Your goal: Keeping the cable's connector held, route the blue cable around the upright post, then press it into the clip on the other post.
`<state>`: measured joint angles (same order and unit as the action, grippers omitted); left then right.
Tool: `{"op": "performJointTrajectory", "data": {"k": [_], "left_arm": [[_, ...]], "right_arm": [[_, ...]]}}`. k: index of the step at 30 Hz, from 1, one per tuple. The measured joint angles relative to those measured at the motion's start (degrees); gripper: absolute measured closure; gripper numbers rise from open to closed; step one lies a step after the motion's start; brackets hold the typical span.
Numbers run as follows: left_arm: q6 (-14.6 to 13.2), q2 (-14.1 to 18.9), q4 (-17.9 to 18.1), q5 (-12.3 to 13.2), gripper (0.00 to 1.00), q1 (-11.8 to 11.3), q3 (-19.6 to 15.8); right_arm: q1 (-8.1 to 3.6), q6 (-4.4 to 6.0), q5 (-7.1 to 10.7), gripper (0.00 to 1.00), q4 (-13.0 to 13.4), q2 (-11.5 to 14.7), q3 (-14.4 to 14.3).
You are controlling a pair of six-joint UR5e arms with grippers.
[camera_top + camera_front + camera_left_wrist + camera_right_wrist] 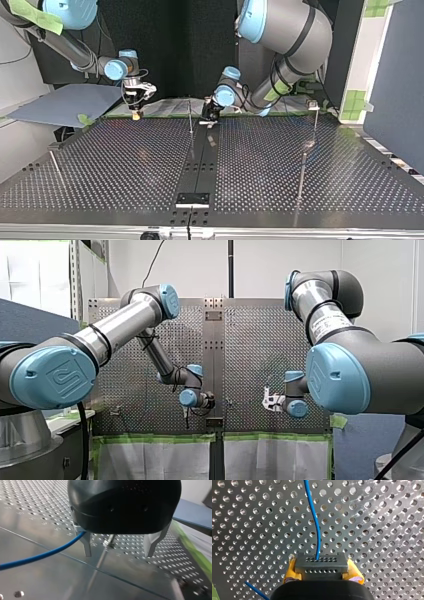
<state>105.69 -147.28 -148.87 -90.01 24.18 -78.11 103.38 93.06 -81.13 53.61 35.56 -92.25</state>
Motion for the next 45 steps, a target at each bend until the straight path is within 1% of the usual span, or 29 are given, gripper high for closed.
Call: {"op": "performJointTrajectory", "data": {"k": [6,10,14,18,23,31,35,39,45], "left_arm": [[-3.5,0.6,-3.5,-0.9,0.00,0.2,0.0],[-5.8,2.0,-5.9,-1.1,0.00,0.7,0.0],[-7.6,3.1,-7.6,-1.1,0.00,1.5,0.0],[-9.4,3.4,-9.4,-1.0,0.00,2.3,-0.2],[-12.4,3.4,-11.2,-0.9,0.00,3.0,-0.9],[-17.1,3.5,-12.2,-0.9,0.00,3.2,-1.3],[-17.8,3.6,-12.5,-0.9,0.00,3.4,-1.6],[-18.2,4.2,-12.3,-0.7,0.00,3.6,-3.0],[-18.4,6.6,-9.6,0.1,0.00,3.8,-6.4]], "right_arm": [[0.01,-0.07,0.00,1.00,-0.4,0.0,0.0],[0.00,-0.16,0.00,1.00,-0.7,0.0,0.0],[0.00,-0.25,0.00,1.00,-1.0,0.0,0.0],[0.01,-0.31,0.00,1.00,-1.2,0.0,0.0],[-0.02,-0.50,0.00,1.00,-1.6,0.0,0.0],[0.00,-0.71,-0.01,1.00,-1.9,0.0,0.0],[0.00,-0.80,-0.04,1.00,-2.1,0.0,0.0],[-0.04,-0.83,-0.04,1.00,-2.1,0.0,0.0],[-0.06,-0.84,-0.03,1.00,-2.1,0.0,0.0]]}}
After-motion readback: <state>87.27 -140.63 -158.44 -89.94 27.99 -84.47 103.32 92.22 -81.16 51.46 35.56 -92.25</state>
